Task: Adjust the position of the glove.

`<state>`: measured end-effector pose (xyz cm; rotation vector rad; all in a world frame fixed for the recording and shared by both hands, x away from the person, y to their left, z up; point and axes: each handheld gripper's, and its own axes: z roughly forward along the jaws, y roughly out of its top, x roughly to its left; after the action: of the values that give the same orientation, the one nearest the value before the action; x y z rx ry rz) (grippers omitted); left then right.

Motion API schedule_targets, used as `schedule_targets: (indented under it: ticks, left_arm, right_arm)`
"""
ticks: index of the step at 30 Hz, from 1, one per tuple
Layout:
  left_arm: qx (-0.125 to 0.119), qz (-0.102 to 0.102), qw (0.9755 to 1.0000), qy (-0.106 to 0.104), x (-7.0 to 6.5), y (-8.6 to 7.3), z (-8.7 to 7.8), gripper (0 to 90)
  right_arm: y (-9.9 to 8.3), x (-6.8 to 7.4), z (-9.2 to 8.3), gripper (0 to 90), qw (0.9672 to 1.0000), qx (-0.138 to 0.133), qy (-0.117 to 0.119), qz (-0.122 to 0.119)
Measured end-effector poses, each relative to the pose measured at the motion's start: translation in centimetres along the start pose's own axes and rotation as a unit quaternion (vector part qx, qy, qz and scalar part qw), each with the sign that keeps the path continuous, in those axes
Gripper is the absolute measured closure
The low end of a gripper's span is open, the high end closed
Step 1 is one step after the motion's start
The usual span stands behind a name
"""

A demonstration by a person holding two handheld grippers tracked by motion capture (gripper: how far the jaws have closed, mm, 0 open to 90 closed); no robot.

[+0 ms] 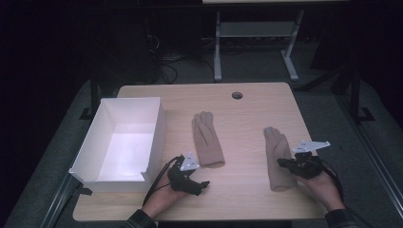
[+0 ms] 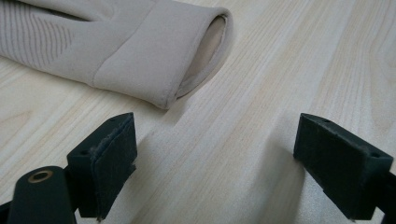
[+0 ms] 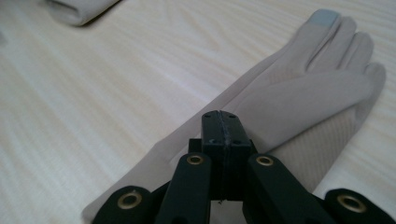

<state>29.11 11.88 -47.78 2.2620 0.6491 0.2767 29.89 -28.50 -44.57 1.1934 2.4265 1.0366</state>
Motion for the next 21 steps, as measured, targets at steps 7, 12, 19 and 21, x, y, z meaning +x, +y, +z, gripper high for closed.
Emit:
schedule_targets:
  ticks: [7,12,19,21]
  left_arm:
    - [0.000,0.000,1.0000,0.000,0.0,0.0,0.0,12.7]
    - [0.000,-0.001,1.0000,0.000,0.0,0.0,0.0,12.7]
    - [0.000,0.000,1.0000,0.000,0.0,0.0,0.0,12.7]
    - [0.000,-0.001,1.0000,0.000,0.0,0.0,0.0,12.7]
  right_arm:
    - [1.0,-1.5,1.3,90.0,0.9999,0.003,-0.013,0.007]
    - [0.9,-2.2,3.2,90.0,0.9995,0.026,-0.019,-0.001]
    - [0.8,-2.1,3.4,90.0,0.9997,0.019,-0.016,0.001]
    - [0.8,-2.1,3.4,90.0,0.9997,0.020,-0.017,-0.002]
